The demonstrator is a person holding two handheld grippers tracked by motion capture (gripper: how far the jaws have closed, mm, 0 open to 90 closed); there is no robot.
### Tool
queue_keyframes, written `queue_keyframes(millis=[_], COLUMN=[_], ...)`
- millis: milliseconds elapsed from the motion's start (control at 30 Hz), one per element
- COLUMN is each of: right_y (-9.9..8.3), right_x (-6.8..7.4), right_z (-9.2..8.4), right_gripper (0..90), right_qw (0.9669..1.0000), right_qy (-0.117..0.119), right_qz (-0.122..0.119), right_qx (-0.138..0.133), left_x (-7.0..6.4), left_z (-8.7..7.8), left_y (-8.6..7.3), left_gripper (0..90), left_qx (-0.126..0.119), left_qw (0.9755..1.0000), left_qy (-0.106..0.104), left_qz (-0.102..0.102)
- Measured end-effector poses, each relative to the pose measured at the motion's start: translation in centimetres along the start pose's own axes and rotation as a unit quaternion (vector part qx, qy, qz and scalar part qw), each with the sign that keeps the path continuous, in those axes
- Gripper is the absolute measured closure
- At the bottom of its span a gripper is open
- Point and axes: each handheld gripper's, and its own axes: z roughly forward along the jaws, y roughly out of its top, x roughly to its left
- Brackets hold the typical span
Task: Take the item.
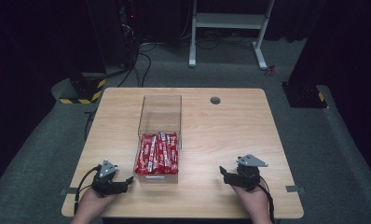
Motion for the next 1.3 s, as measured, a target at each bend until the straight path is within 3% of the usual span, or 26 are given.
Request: queue_keyframes(millis=[933, 1300], right_y=[0.8, 1.1], right_x=[3.9, 4.7], right_z=[1.0, 1.0], right_gripper=[15.4, 15.5], right_qw=[0.9981, 0.9971], right_qy=[0.048, 0.061], right_qz=[-0.036, -0.040], right_qx=[-0.010, -0.018], left_x=[0.0, 0.0], left_z=[0.0, 0.0], left_y=[0.0, 0.0], left_gripper=[16.5, 16.5], left_qx=[0.000, 0.000], left_qw=[1.0000, 1.0000], left_qy=[0.000, 0.000], left_qz=[0.000, 0.000])
